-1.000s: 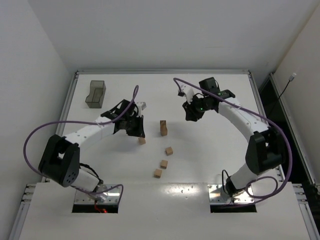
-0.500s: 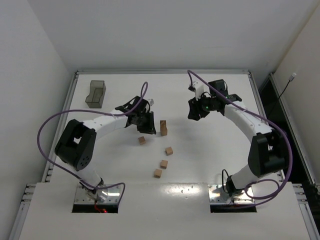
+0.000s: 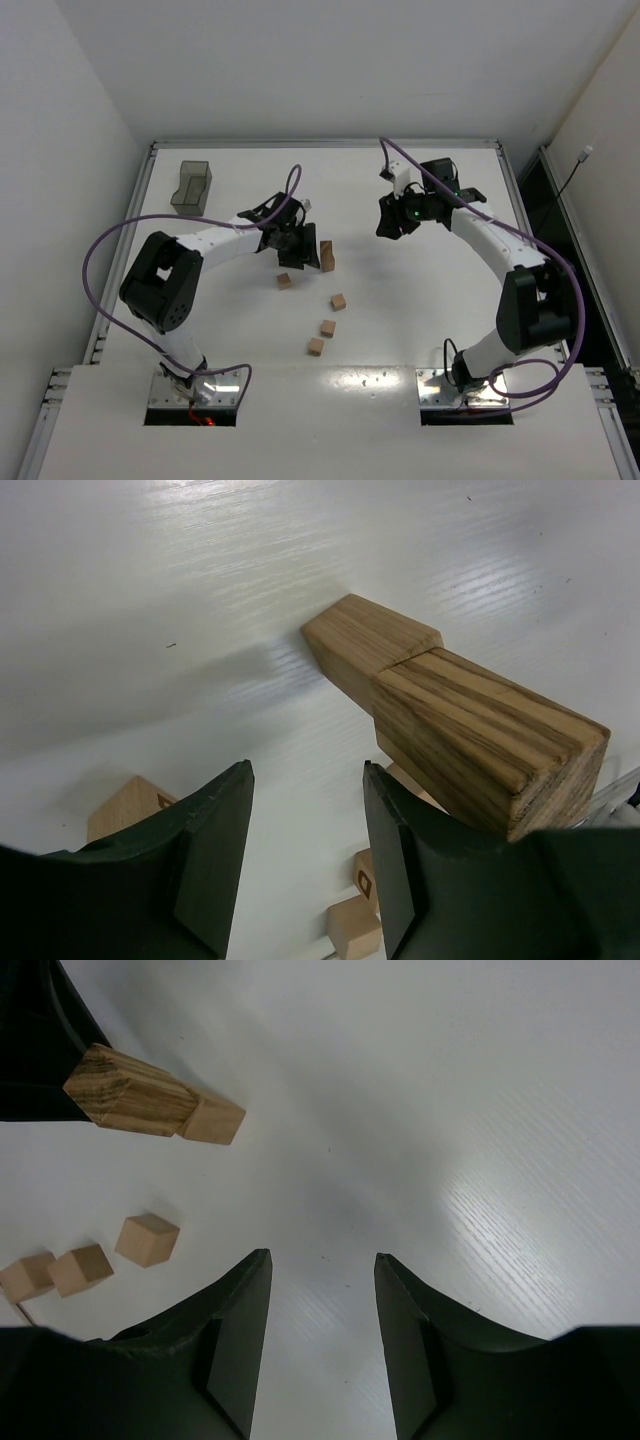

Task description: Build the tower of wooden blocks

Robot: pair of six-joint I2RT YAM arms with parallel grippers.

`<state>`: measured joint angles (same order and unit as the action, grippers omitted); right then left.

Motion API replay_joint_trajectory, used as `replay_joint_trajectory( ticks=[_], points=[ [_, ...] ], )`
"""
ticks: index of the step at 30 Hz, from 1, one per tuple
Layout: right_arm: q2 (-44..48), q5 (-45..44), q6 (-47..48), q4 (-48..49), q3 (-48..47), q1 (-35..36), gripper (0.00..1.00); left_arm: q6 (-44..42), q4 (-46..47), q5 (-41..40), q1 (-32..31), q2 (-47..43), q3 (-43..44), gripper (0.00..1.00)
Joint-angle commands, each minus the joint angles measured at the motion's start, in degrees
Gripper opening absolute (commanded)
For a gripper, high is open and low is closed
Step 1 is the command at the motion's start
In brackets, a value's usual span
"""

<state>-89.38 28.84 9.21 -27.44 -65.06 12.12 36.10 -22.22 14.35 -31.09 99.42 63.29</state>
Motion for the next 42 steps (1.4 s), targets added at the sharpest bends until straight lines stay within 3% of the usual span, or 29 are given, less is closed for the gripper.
replay_joint_trajectory(
  ticks=[1,7,15,25,31,38,40,42],
  points=[
    [1.76,2.27,-0.60,0.90,-1.04,-0.25,0.42,0.64,1.30,-0.11,-0.37,0.33,2.10,0.44],
    [1.23,2.88,-0.60,0.90,-1.04,-0.25,0.42,0.64,1.30,-0.11,-0.37,0.34,2.10,0.44],
    [0.70,2.89,-0.07,0.37,-1.56,-0.25,0.42,0.64,1.83,0.68,-0.37,1.39,3.16,0.53],
    [0.17,3.50,0.46,0.37,-1.56,-0.25,0.42,0.64,1.83,1.21,-0.37,1.39,3.69,0.53],
    [0.17,4.11,0.46,0.37,-1.56,-0.25,0.42,0.64,1.83,0.07,-0.37,-2.47,-0.43,0.53],
    [-2.20,5.79,-1.83,1.43,-1.56,0.36,0.36,2.31,3.15,-2.57,-0.37,-7.22,-6.07,0.45],
    [-2.90,6.40,-1.83,1.43,-2.09,0.36,0.36,2.83,4.46,-2.05,-0.37,-6.61,-6.77,0.36],
    [-2.90,6.40,-1.83,1.43,-2.09,0.36,0.36,2.84,4.46,-0.91,-0.37,-5.56,-6.77,0.19]
  ],
)
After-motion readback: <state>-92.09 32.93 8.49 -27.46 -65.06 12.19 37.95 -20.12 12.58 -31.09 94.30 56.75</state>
